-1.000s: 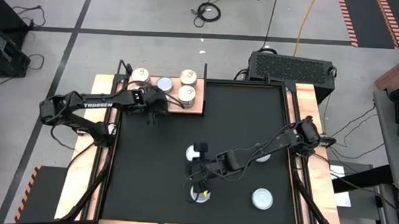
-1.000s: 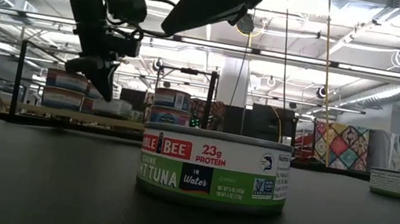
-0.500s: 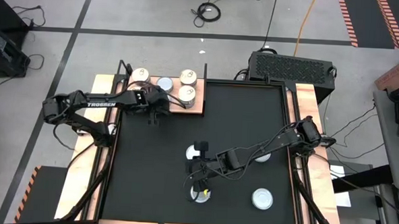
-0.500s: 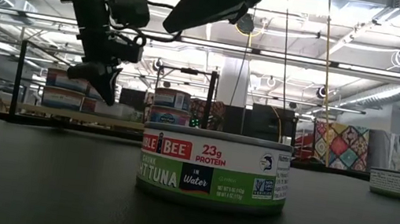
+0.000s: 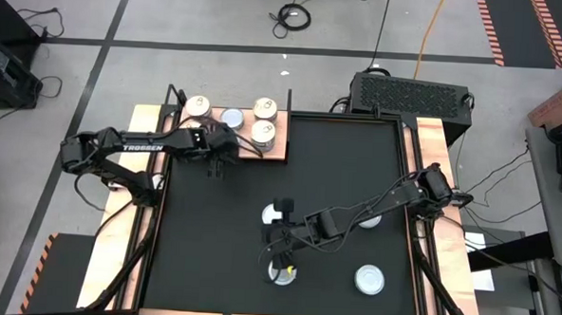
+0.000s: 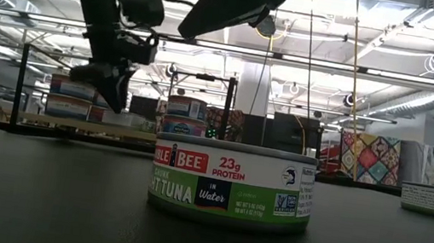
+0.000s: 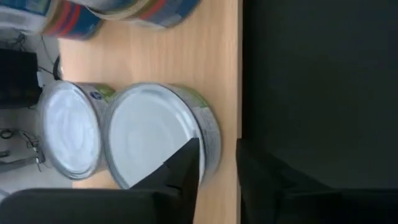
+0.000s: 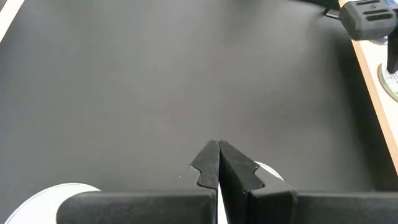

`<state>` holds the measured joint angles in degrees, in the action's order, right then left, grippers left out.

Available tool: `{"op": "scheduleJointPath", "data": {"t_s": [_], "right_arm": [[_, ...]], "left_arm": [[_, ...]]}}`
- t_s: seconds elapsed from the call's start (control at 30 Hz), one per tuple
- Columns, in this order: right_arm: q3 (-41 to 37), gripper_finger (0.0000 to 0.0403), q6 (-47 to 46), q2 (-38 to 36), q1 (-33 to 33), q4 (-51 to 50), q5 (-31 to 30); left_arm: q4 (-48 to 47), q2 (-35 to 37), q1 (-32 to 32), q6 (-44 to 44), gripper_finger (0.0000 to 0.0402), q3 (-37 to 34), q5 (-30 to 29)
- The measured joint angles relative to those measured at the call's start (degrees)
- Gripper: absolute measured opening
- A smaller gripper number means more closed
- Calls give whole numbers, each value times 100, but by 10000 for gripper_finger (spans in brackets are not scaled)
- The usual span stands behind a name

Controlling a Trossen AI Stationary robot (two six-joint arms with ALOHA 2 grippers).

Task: Stack canned seafood by type on shelf
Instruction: Put the green tuna can on the shelf, then stack the green tuna can on top of the other green tuna can on the shelf

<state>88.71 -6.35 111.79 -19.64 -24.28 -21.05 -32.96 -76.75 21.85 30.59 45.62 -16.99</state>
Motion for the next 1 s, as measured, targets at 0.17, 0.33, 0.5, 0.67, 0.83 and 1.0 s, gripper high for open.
{"op": "scheduleJointPath", "data": {"t_s": [0.17, 0.33, 0.5, 0.67, 0.83, 1.0], "right_arm": [[0, 0, -2, -20, 33, -177, -3], [0, 0, -233, -235, -9, -753, -10], [0, 0, -671, -477, -217, -1374, -420], [0, 0, -1013, -606, -466, -1773, -758], [0, 0, -1085, -612, -576, -1723, -792], [0, 0, -1165, -612, -602, -1733, -794]], "left_arm": [[-470, 1, -254, -325, 146, 391, 43], [-364, 9, -850, -666, 163, 526, 1461], [771, 5, -2142, -778, 164, 252, 1742], [2254, -221, -3322, -214, 164, -106, 1154], [2979, -1118, -3651, 38, 164, -111, 1082], [3321, -1838, -3732, 532, 164, -13, 743]]}}
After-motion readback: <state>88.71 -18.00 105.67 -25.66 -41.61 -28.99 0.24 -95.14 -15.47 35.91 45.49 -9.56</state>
